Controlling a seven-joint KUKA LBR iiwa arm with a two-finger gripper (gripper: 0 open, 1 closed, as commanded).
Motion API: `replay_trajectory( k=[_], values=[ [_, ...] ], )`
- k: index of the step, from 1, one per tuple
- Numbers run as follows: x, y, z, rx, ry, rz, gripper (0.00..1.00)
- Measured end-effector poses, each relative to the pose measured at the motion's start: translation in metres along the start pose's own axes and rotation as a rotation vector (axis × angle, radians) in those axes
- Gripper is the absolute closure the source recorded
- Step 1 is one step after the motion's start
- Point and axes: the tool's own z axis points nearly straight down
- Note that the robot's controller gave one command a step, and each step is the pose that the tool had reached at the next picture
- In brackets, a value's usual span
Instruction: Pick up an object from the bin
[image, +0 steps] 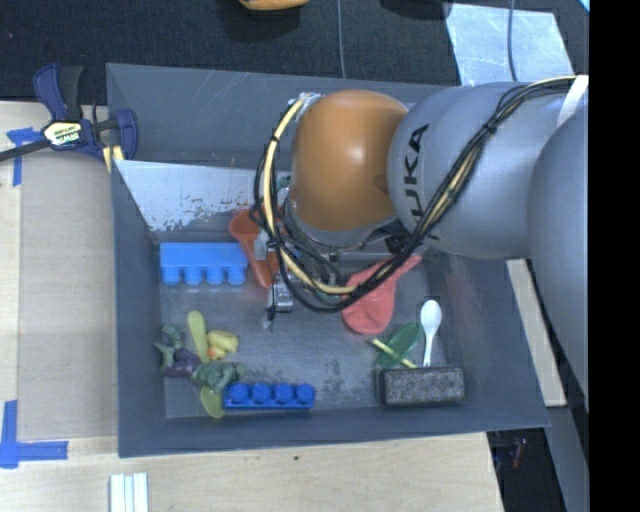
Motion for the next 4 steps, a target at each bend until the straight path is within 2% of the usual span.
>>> replay_trajectory(
  k=[1, 2, 3, 4],
  values=[
    [-0.016, -0.013, 0.012, -0.005, -0.006, -0.034, 0.0],
    [-0.031, -0.053, 0.016, -0.004, 0.0, -0.152, 0.0],
    [-0.045, -0.074, 0.044, -0.006, -0.008, 0.101, 0.0],
    [-0.046, -0.085, 0.048, -0.006, -0.011, 0.148, 0.0]
  ],
)
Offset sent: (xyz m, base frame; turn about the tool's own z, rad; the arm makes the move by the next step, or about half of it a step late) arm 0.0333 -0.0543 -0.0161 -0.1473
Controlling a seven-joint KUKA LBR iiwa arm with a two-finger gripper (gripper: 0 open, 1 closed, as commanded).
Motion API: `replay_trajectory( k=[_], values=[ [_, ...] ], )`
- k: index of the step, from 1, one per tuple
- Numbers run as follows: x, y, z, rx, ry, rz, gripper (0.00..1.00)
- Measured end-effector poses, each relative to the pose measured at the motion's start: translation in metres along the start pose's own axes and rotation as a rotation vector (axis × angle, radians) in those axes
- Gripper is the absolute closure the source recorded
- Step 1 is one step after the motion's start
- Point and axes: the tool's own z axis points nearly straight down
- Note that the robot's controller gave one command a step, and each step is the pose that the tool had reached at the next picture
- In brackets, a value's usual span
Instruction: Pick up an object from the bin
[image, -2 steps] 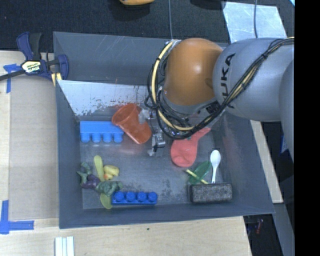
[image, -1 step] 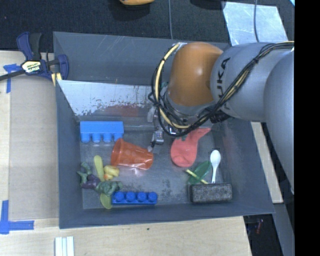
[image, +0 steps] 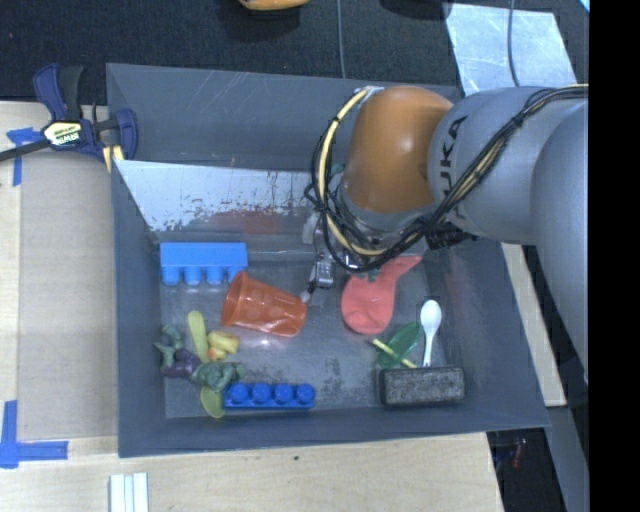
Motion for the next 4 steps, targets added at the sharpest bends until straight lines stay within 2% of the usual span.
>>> replay_trajectory(
  k=[1, 2, 3, 4],
  values=[
    [0.012, -0.037, 0.042, 0.0, 0.0, 0.131, 0.0],
    [0.016, -0.046, 0.057, 0.0, -0.001, 0.099, 0.0],
    [0.032, -0.02, 0.052, 0.001, 0.001, 0.148, 0.0],
    [0.032, -0.008, 0.05, 0.0, -0.005, 0.083, 0.0]
  ],
)
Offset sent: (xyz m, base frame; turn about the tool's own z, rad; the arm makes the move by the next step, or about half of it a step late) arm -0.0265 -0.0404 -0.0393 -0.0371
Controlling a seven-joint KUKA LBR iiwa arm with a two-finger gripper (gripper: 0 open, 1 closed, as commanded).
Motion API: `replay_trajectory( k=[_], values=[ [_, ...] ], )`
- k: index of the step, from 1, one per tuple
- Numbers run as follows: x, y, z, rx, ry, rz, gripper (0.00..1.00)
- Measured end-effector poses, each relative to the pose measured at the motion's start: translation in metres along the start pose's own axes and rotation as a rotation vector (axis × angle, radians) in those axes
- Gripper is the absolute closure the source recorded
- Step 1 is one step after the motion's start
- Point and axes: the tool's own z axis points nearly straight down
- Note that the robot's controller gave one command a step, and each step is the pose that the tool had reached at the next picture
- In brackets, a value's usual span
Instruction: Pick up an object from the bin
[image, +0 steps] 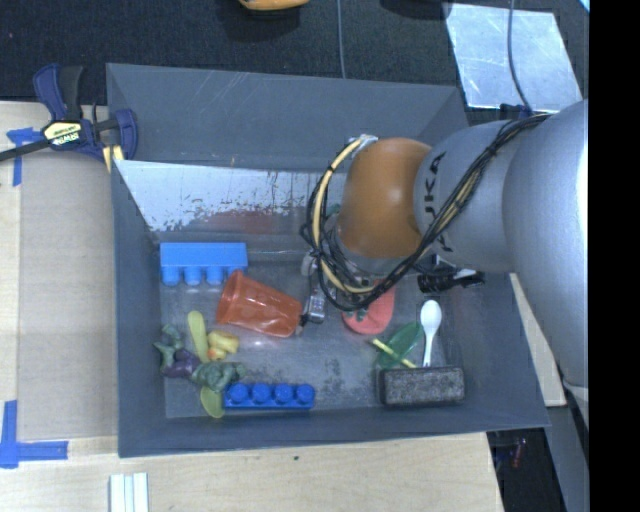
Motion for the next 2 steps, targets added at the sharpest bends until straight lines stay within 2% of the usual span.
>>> replay_trajectory(
  k=[1, 2],
  values=[
    [0.0116, 0.0054, -0.0043, 0.0, 0.006, -0.256, 1.0],
    [0.0116, 0.0054, -0.0043, 0.0, 0.006, -0.256, 1.0]
  ],
)
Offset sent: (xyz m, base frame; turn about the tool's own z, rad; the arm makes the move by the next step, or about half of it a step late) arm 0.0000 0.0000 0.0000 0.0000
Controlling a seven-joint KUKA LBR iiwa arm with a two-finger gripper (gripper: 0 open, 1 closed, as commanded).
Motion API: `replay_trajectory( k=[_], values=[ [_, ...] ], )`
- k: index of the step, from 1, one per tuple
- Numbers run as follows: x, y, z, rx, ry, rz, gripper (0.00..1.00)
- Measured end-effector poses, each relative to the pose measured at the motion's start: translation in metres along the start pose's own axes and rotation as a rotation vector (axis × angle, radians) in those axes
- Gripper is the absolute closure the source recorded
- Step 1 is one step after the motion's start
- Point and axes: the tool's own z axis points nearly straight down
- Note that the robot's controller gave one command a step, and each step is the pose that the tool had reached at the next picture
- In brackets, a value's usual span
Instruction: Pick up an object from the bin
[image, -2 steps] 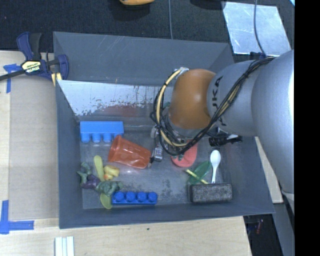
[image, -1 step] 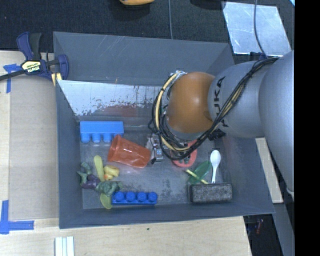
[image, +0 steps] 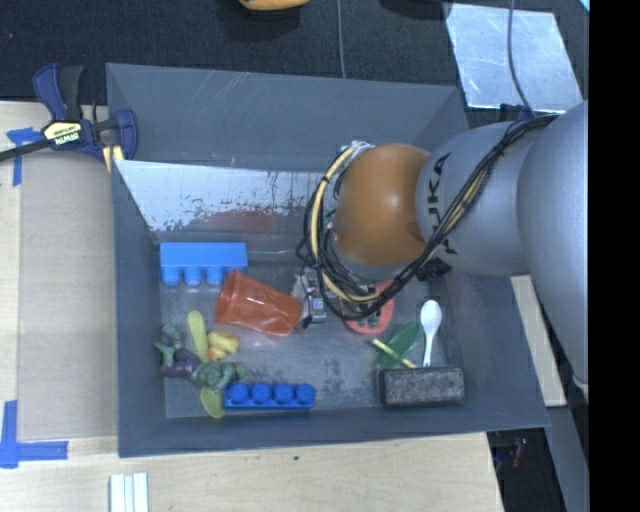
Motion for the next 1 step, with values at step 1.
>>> replay_trajectory(
  k=[1],
  values=[
    [0.007, 0.007, -0.0381, 0.0, 0.001, -0.101, 1.0]
  ],
)
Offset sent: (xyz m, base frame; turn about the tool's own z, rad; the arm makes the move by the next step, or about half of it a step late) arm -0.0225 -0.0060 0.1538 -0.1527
